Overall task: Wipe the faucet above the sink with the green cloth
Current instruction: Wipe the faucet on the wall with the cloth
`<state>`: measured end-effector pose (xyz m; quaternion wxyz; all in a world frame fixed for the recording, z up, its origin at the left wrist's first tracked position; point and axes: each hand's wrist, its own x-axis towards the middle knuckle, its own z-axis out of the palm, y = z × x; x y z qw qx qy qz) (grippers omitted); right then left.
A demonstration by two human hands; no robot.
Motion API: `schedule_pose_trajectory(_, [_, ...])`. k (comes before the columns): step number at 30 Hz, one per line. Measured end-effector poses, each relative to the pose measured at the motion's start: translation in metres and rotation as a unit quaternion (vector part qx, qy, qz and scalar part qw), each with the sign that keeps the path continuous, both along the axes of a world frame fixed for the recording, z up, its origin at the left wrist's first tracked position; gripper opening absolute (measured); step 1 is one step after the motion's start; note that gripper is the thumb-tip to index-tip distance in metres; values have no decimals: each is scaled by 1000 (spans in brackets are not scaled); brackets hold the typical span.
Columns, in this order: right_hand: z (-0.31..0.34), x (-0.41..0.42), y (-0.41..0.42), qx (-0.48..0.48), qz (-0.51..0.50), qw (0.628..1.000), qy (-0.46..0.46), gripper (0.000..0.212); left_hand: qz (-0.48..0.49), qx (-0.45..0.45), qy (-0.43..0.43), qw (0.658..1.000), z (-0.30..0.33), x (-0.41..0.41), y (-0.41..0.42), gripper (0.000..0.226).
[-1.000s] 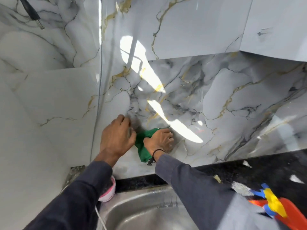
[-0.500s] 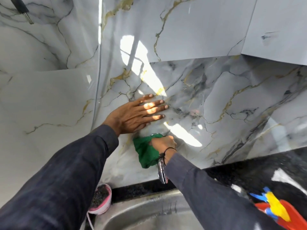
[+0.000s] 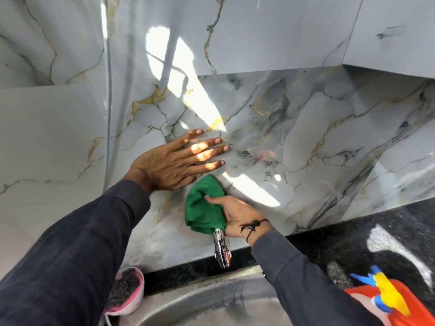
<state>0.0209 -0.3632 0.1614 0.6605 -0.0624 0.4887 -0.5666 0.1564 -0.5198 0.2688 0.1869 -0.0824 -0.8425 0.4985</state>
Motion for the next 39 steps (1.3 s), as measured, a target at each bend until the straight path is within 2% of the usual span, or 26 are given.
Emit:
schedule_pose_trajectory(2, [12, 0, -6, 39, 26, 995, 86, 22, -7, 1, 0, 1000, 1, -1, -1, 67])
schedule_pose_trajectory(3, [15, 4, -11, 59, 53, 983, 163, 27, -9, 1, -1, 1000, 1, -2, -2, 68])
schedule_pose_trajectory(4, [19, 12, -16, 84, 74, 956, 270, 34, -9, 0, 0, 1000, 1, -1, -1, 69])
schedule_pose_trajectory(5, [23, 23, -21, 118, 80, 905, 401, 41, -8, -2, 1, 1000, 1, -2, -1, 70])
schedule_pose_trajectory(7, [25, 47, -23, 202, 71, 764, 608, 43, -10, 0, 2, 1000, 0, -2, -1, 70])
schedule_pose_trajectory(8, [24, 55, -17, 221, 95, 713, 659, 41, -14, 4, 3, 1000, 0, -2, -1, 68])
schedule_pose_trajectory(9, [22, 61, -16, 235, 85, 679, 690, 41, -18, 7, 6, 1000, -1, -2, -1, 67])
schedule_pose_trajectory(10, [24, 67, -16, 251, 65, 665, 701, 43, -19, 9, 8, 1000, -1, -2, -1, 67])
schedule_pose_trajectory(11, [27, 71, -16, 258, 39, 666, 699, 49, -19, 11, 9, 1000, -1, -2, -1, 67])
schedule_pose_trajectory(12, [28, 70, -10, 248, 37, 675, 694, 63, -20, 14, 7, 1000, 0, -3, 0, 67])
schedule_pose_trajectory(14, [29, 65, 0, 215, 50, 715, 663, 98, -20, 19, 6, 1000, -1, -3, 0, 67])
schedule_pose_trajectory(15, [30, 64, 4, 202, 37, 739, 642, 105, -20, 18, 6, 1000, -1, -3, -1, 67])
schedule_pose_trajectory(19, [27, 60, 2, 194, -29, 817, 542, 92, -22, 19, 6, 1000, -1, -3, -1, 69])
schedule_pose_trajectory(21, [31, 49, -3, 184, -38, 870, 455, 82, -21, 17, 3, 1000, -2, -2, -2, 71])
schedule_pose_trajectory(23, [39, 37, -4, 168, -17, 908, 383, 86, -24, 16, 1, 1000, -2, -1, -3, 73])
schedule_pose_trajectory(24, [44, 30, -7, 163, 11, 912, 376, 85, -26, 15, 0, 1000, -2, -1, -3, 73])
schedule_pose_trajectory(27, [50, 22, -13, 128, 69, 924, 354, 59, -29, 6, 3, 1000, -3, -4, -5, 74])
schedule_pose_trajectory(29, [40, 22, -18, 122, 88, 917, 371, 55, -31, -1, 7, 999, -4, -4, -6, 73])
schedule_pose_trajectory(32, [26, 25, -19, 139, 34, 936, 321, 55, -27, 0, 11, 1000, -3, -3, -7, 72])
schedule_pose_trajectory(34, [23, 28, -17, 136, 7, 934, 330, 53, -25, 1, 11, 1000, -1, -3, -2, 72])
schedule_pose_trajectory(39, [18, 49, -2, 189, -7, 846, 498, 56, -23, 2, 14, 1000, -1, 0, 2, 70])
